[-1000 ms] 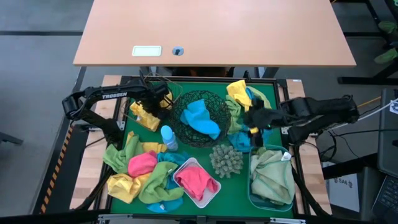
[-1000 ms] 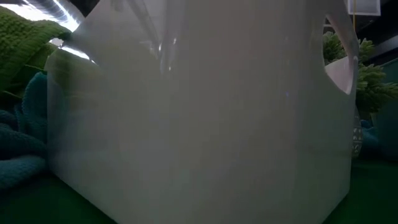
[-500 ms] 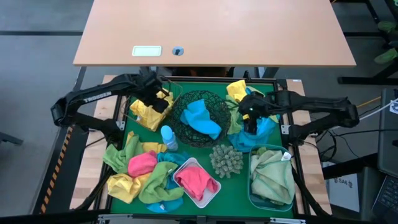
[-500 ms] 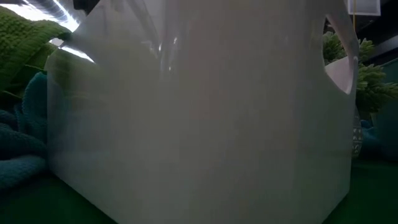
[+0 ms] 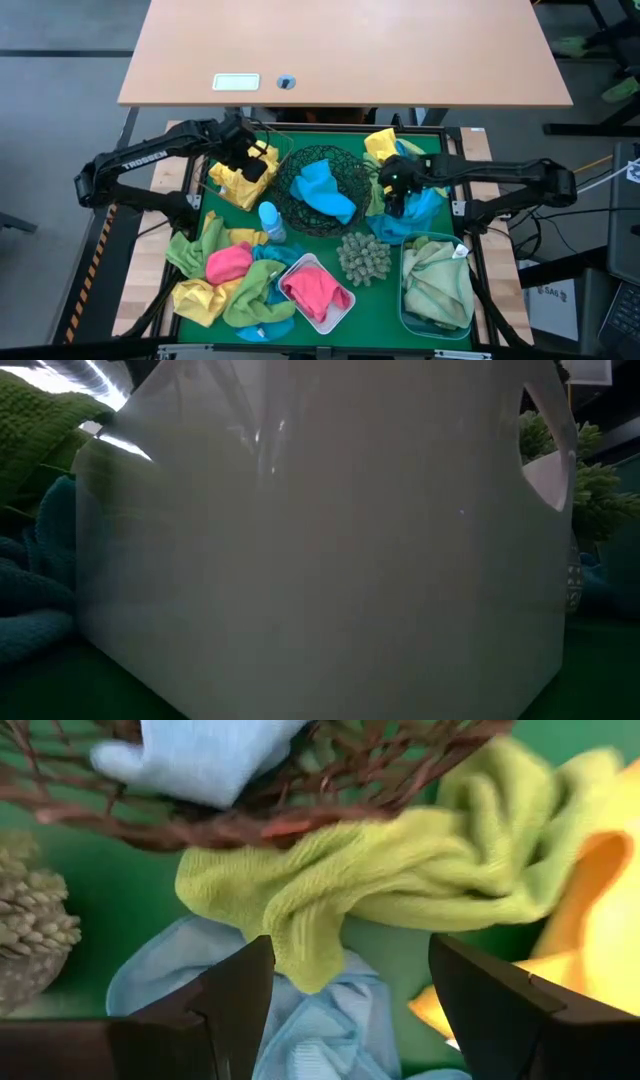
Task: Sort microfiber towel by color & place in baskets
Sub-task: Put the green microfiber cloth into the blue bin
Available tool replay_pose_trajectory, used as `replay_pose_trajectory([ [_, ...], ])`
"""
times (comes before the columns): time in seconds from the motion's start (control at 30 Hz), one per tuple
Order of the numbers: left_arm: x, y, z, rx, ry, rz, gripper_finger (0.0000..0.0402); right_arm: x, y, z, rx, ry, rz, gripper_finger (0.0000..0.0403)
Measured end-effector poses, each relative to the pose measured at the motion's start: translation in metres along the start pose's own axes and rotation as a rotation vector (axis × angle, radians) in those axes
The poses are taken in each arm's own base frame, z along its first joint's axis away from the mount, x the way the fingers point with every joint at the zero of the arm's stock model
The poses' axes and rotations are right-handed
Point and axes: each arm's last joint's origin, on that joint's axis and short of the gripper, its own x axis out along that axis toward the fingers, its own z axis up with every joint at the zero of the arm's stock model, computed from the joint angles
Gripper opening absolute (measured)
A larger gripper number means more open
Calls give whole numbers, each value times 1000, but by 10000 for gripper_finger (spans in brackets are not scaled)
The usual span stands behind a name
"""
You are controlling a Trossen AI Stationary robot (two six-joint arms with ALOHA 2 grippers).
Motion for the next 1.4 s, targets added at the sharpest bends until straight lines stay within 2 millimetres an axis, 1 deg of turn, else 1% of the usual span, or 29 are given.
replay_pose_trajectory([
  [0.23, 0, -2, -1, 12, 2, -3, 112, 21, 1, -13, 3, -13, 23, 264],
  [0.4, 0, -2, -1, 12, 1, -2, 112, 35, 2, -18, 25, -35, 52, 264],
  [0.57, 0, -2, -1, 12, 1, -2, 112, 43, 3, -15, 27, -60, 66, 264],
  [0.7, 0, -2, -1, 12, 0, -1, 112, 45, 3, -12, 25, -93, 69, 259],
  [0.8, 0, -2, -1, 12, -2, 3, 112, 45, 3, -10, 23, -109, 70, 229],
  [0.87, 0, -2, -1, 13, -2, 3, 112, 45, 3, -10, 22, -114, 69, 193],
  [0.93, 0, -2, -1, 15, -2, 4, 112, 45, 3, -10, 22, -113, 69, 146],
  [1.07, 0, -2, -1, 20, -3, 5, 112, 44, 3, -10, 19, -115, 69, 34],
  [1.1, 0, -2, -1, 22, -3, 6, 112, 44, 3, -10, 15, -117, 67, 18],
  [1.13, 0, -2, -1, 22, -3, 6, 112, 43, 3, -9, 10, -117, 60, 14],
  [1.23, 0, -2, -1, 22, -3, 6, 112, 35, 2, -6, 8, -118, 38, 24],
  [1.3, 0, -2, -1, 23, -5, 10, 112, 26, 2, -2, 8, -113, 24, 21],
  [1.4, 0, -1, -1, 23, -18, 33, 112, 5, 1, 6, 8, -115, 24, 7],
])
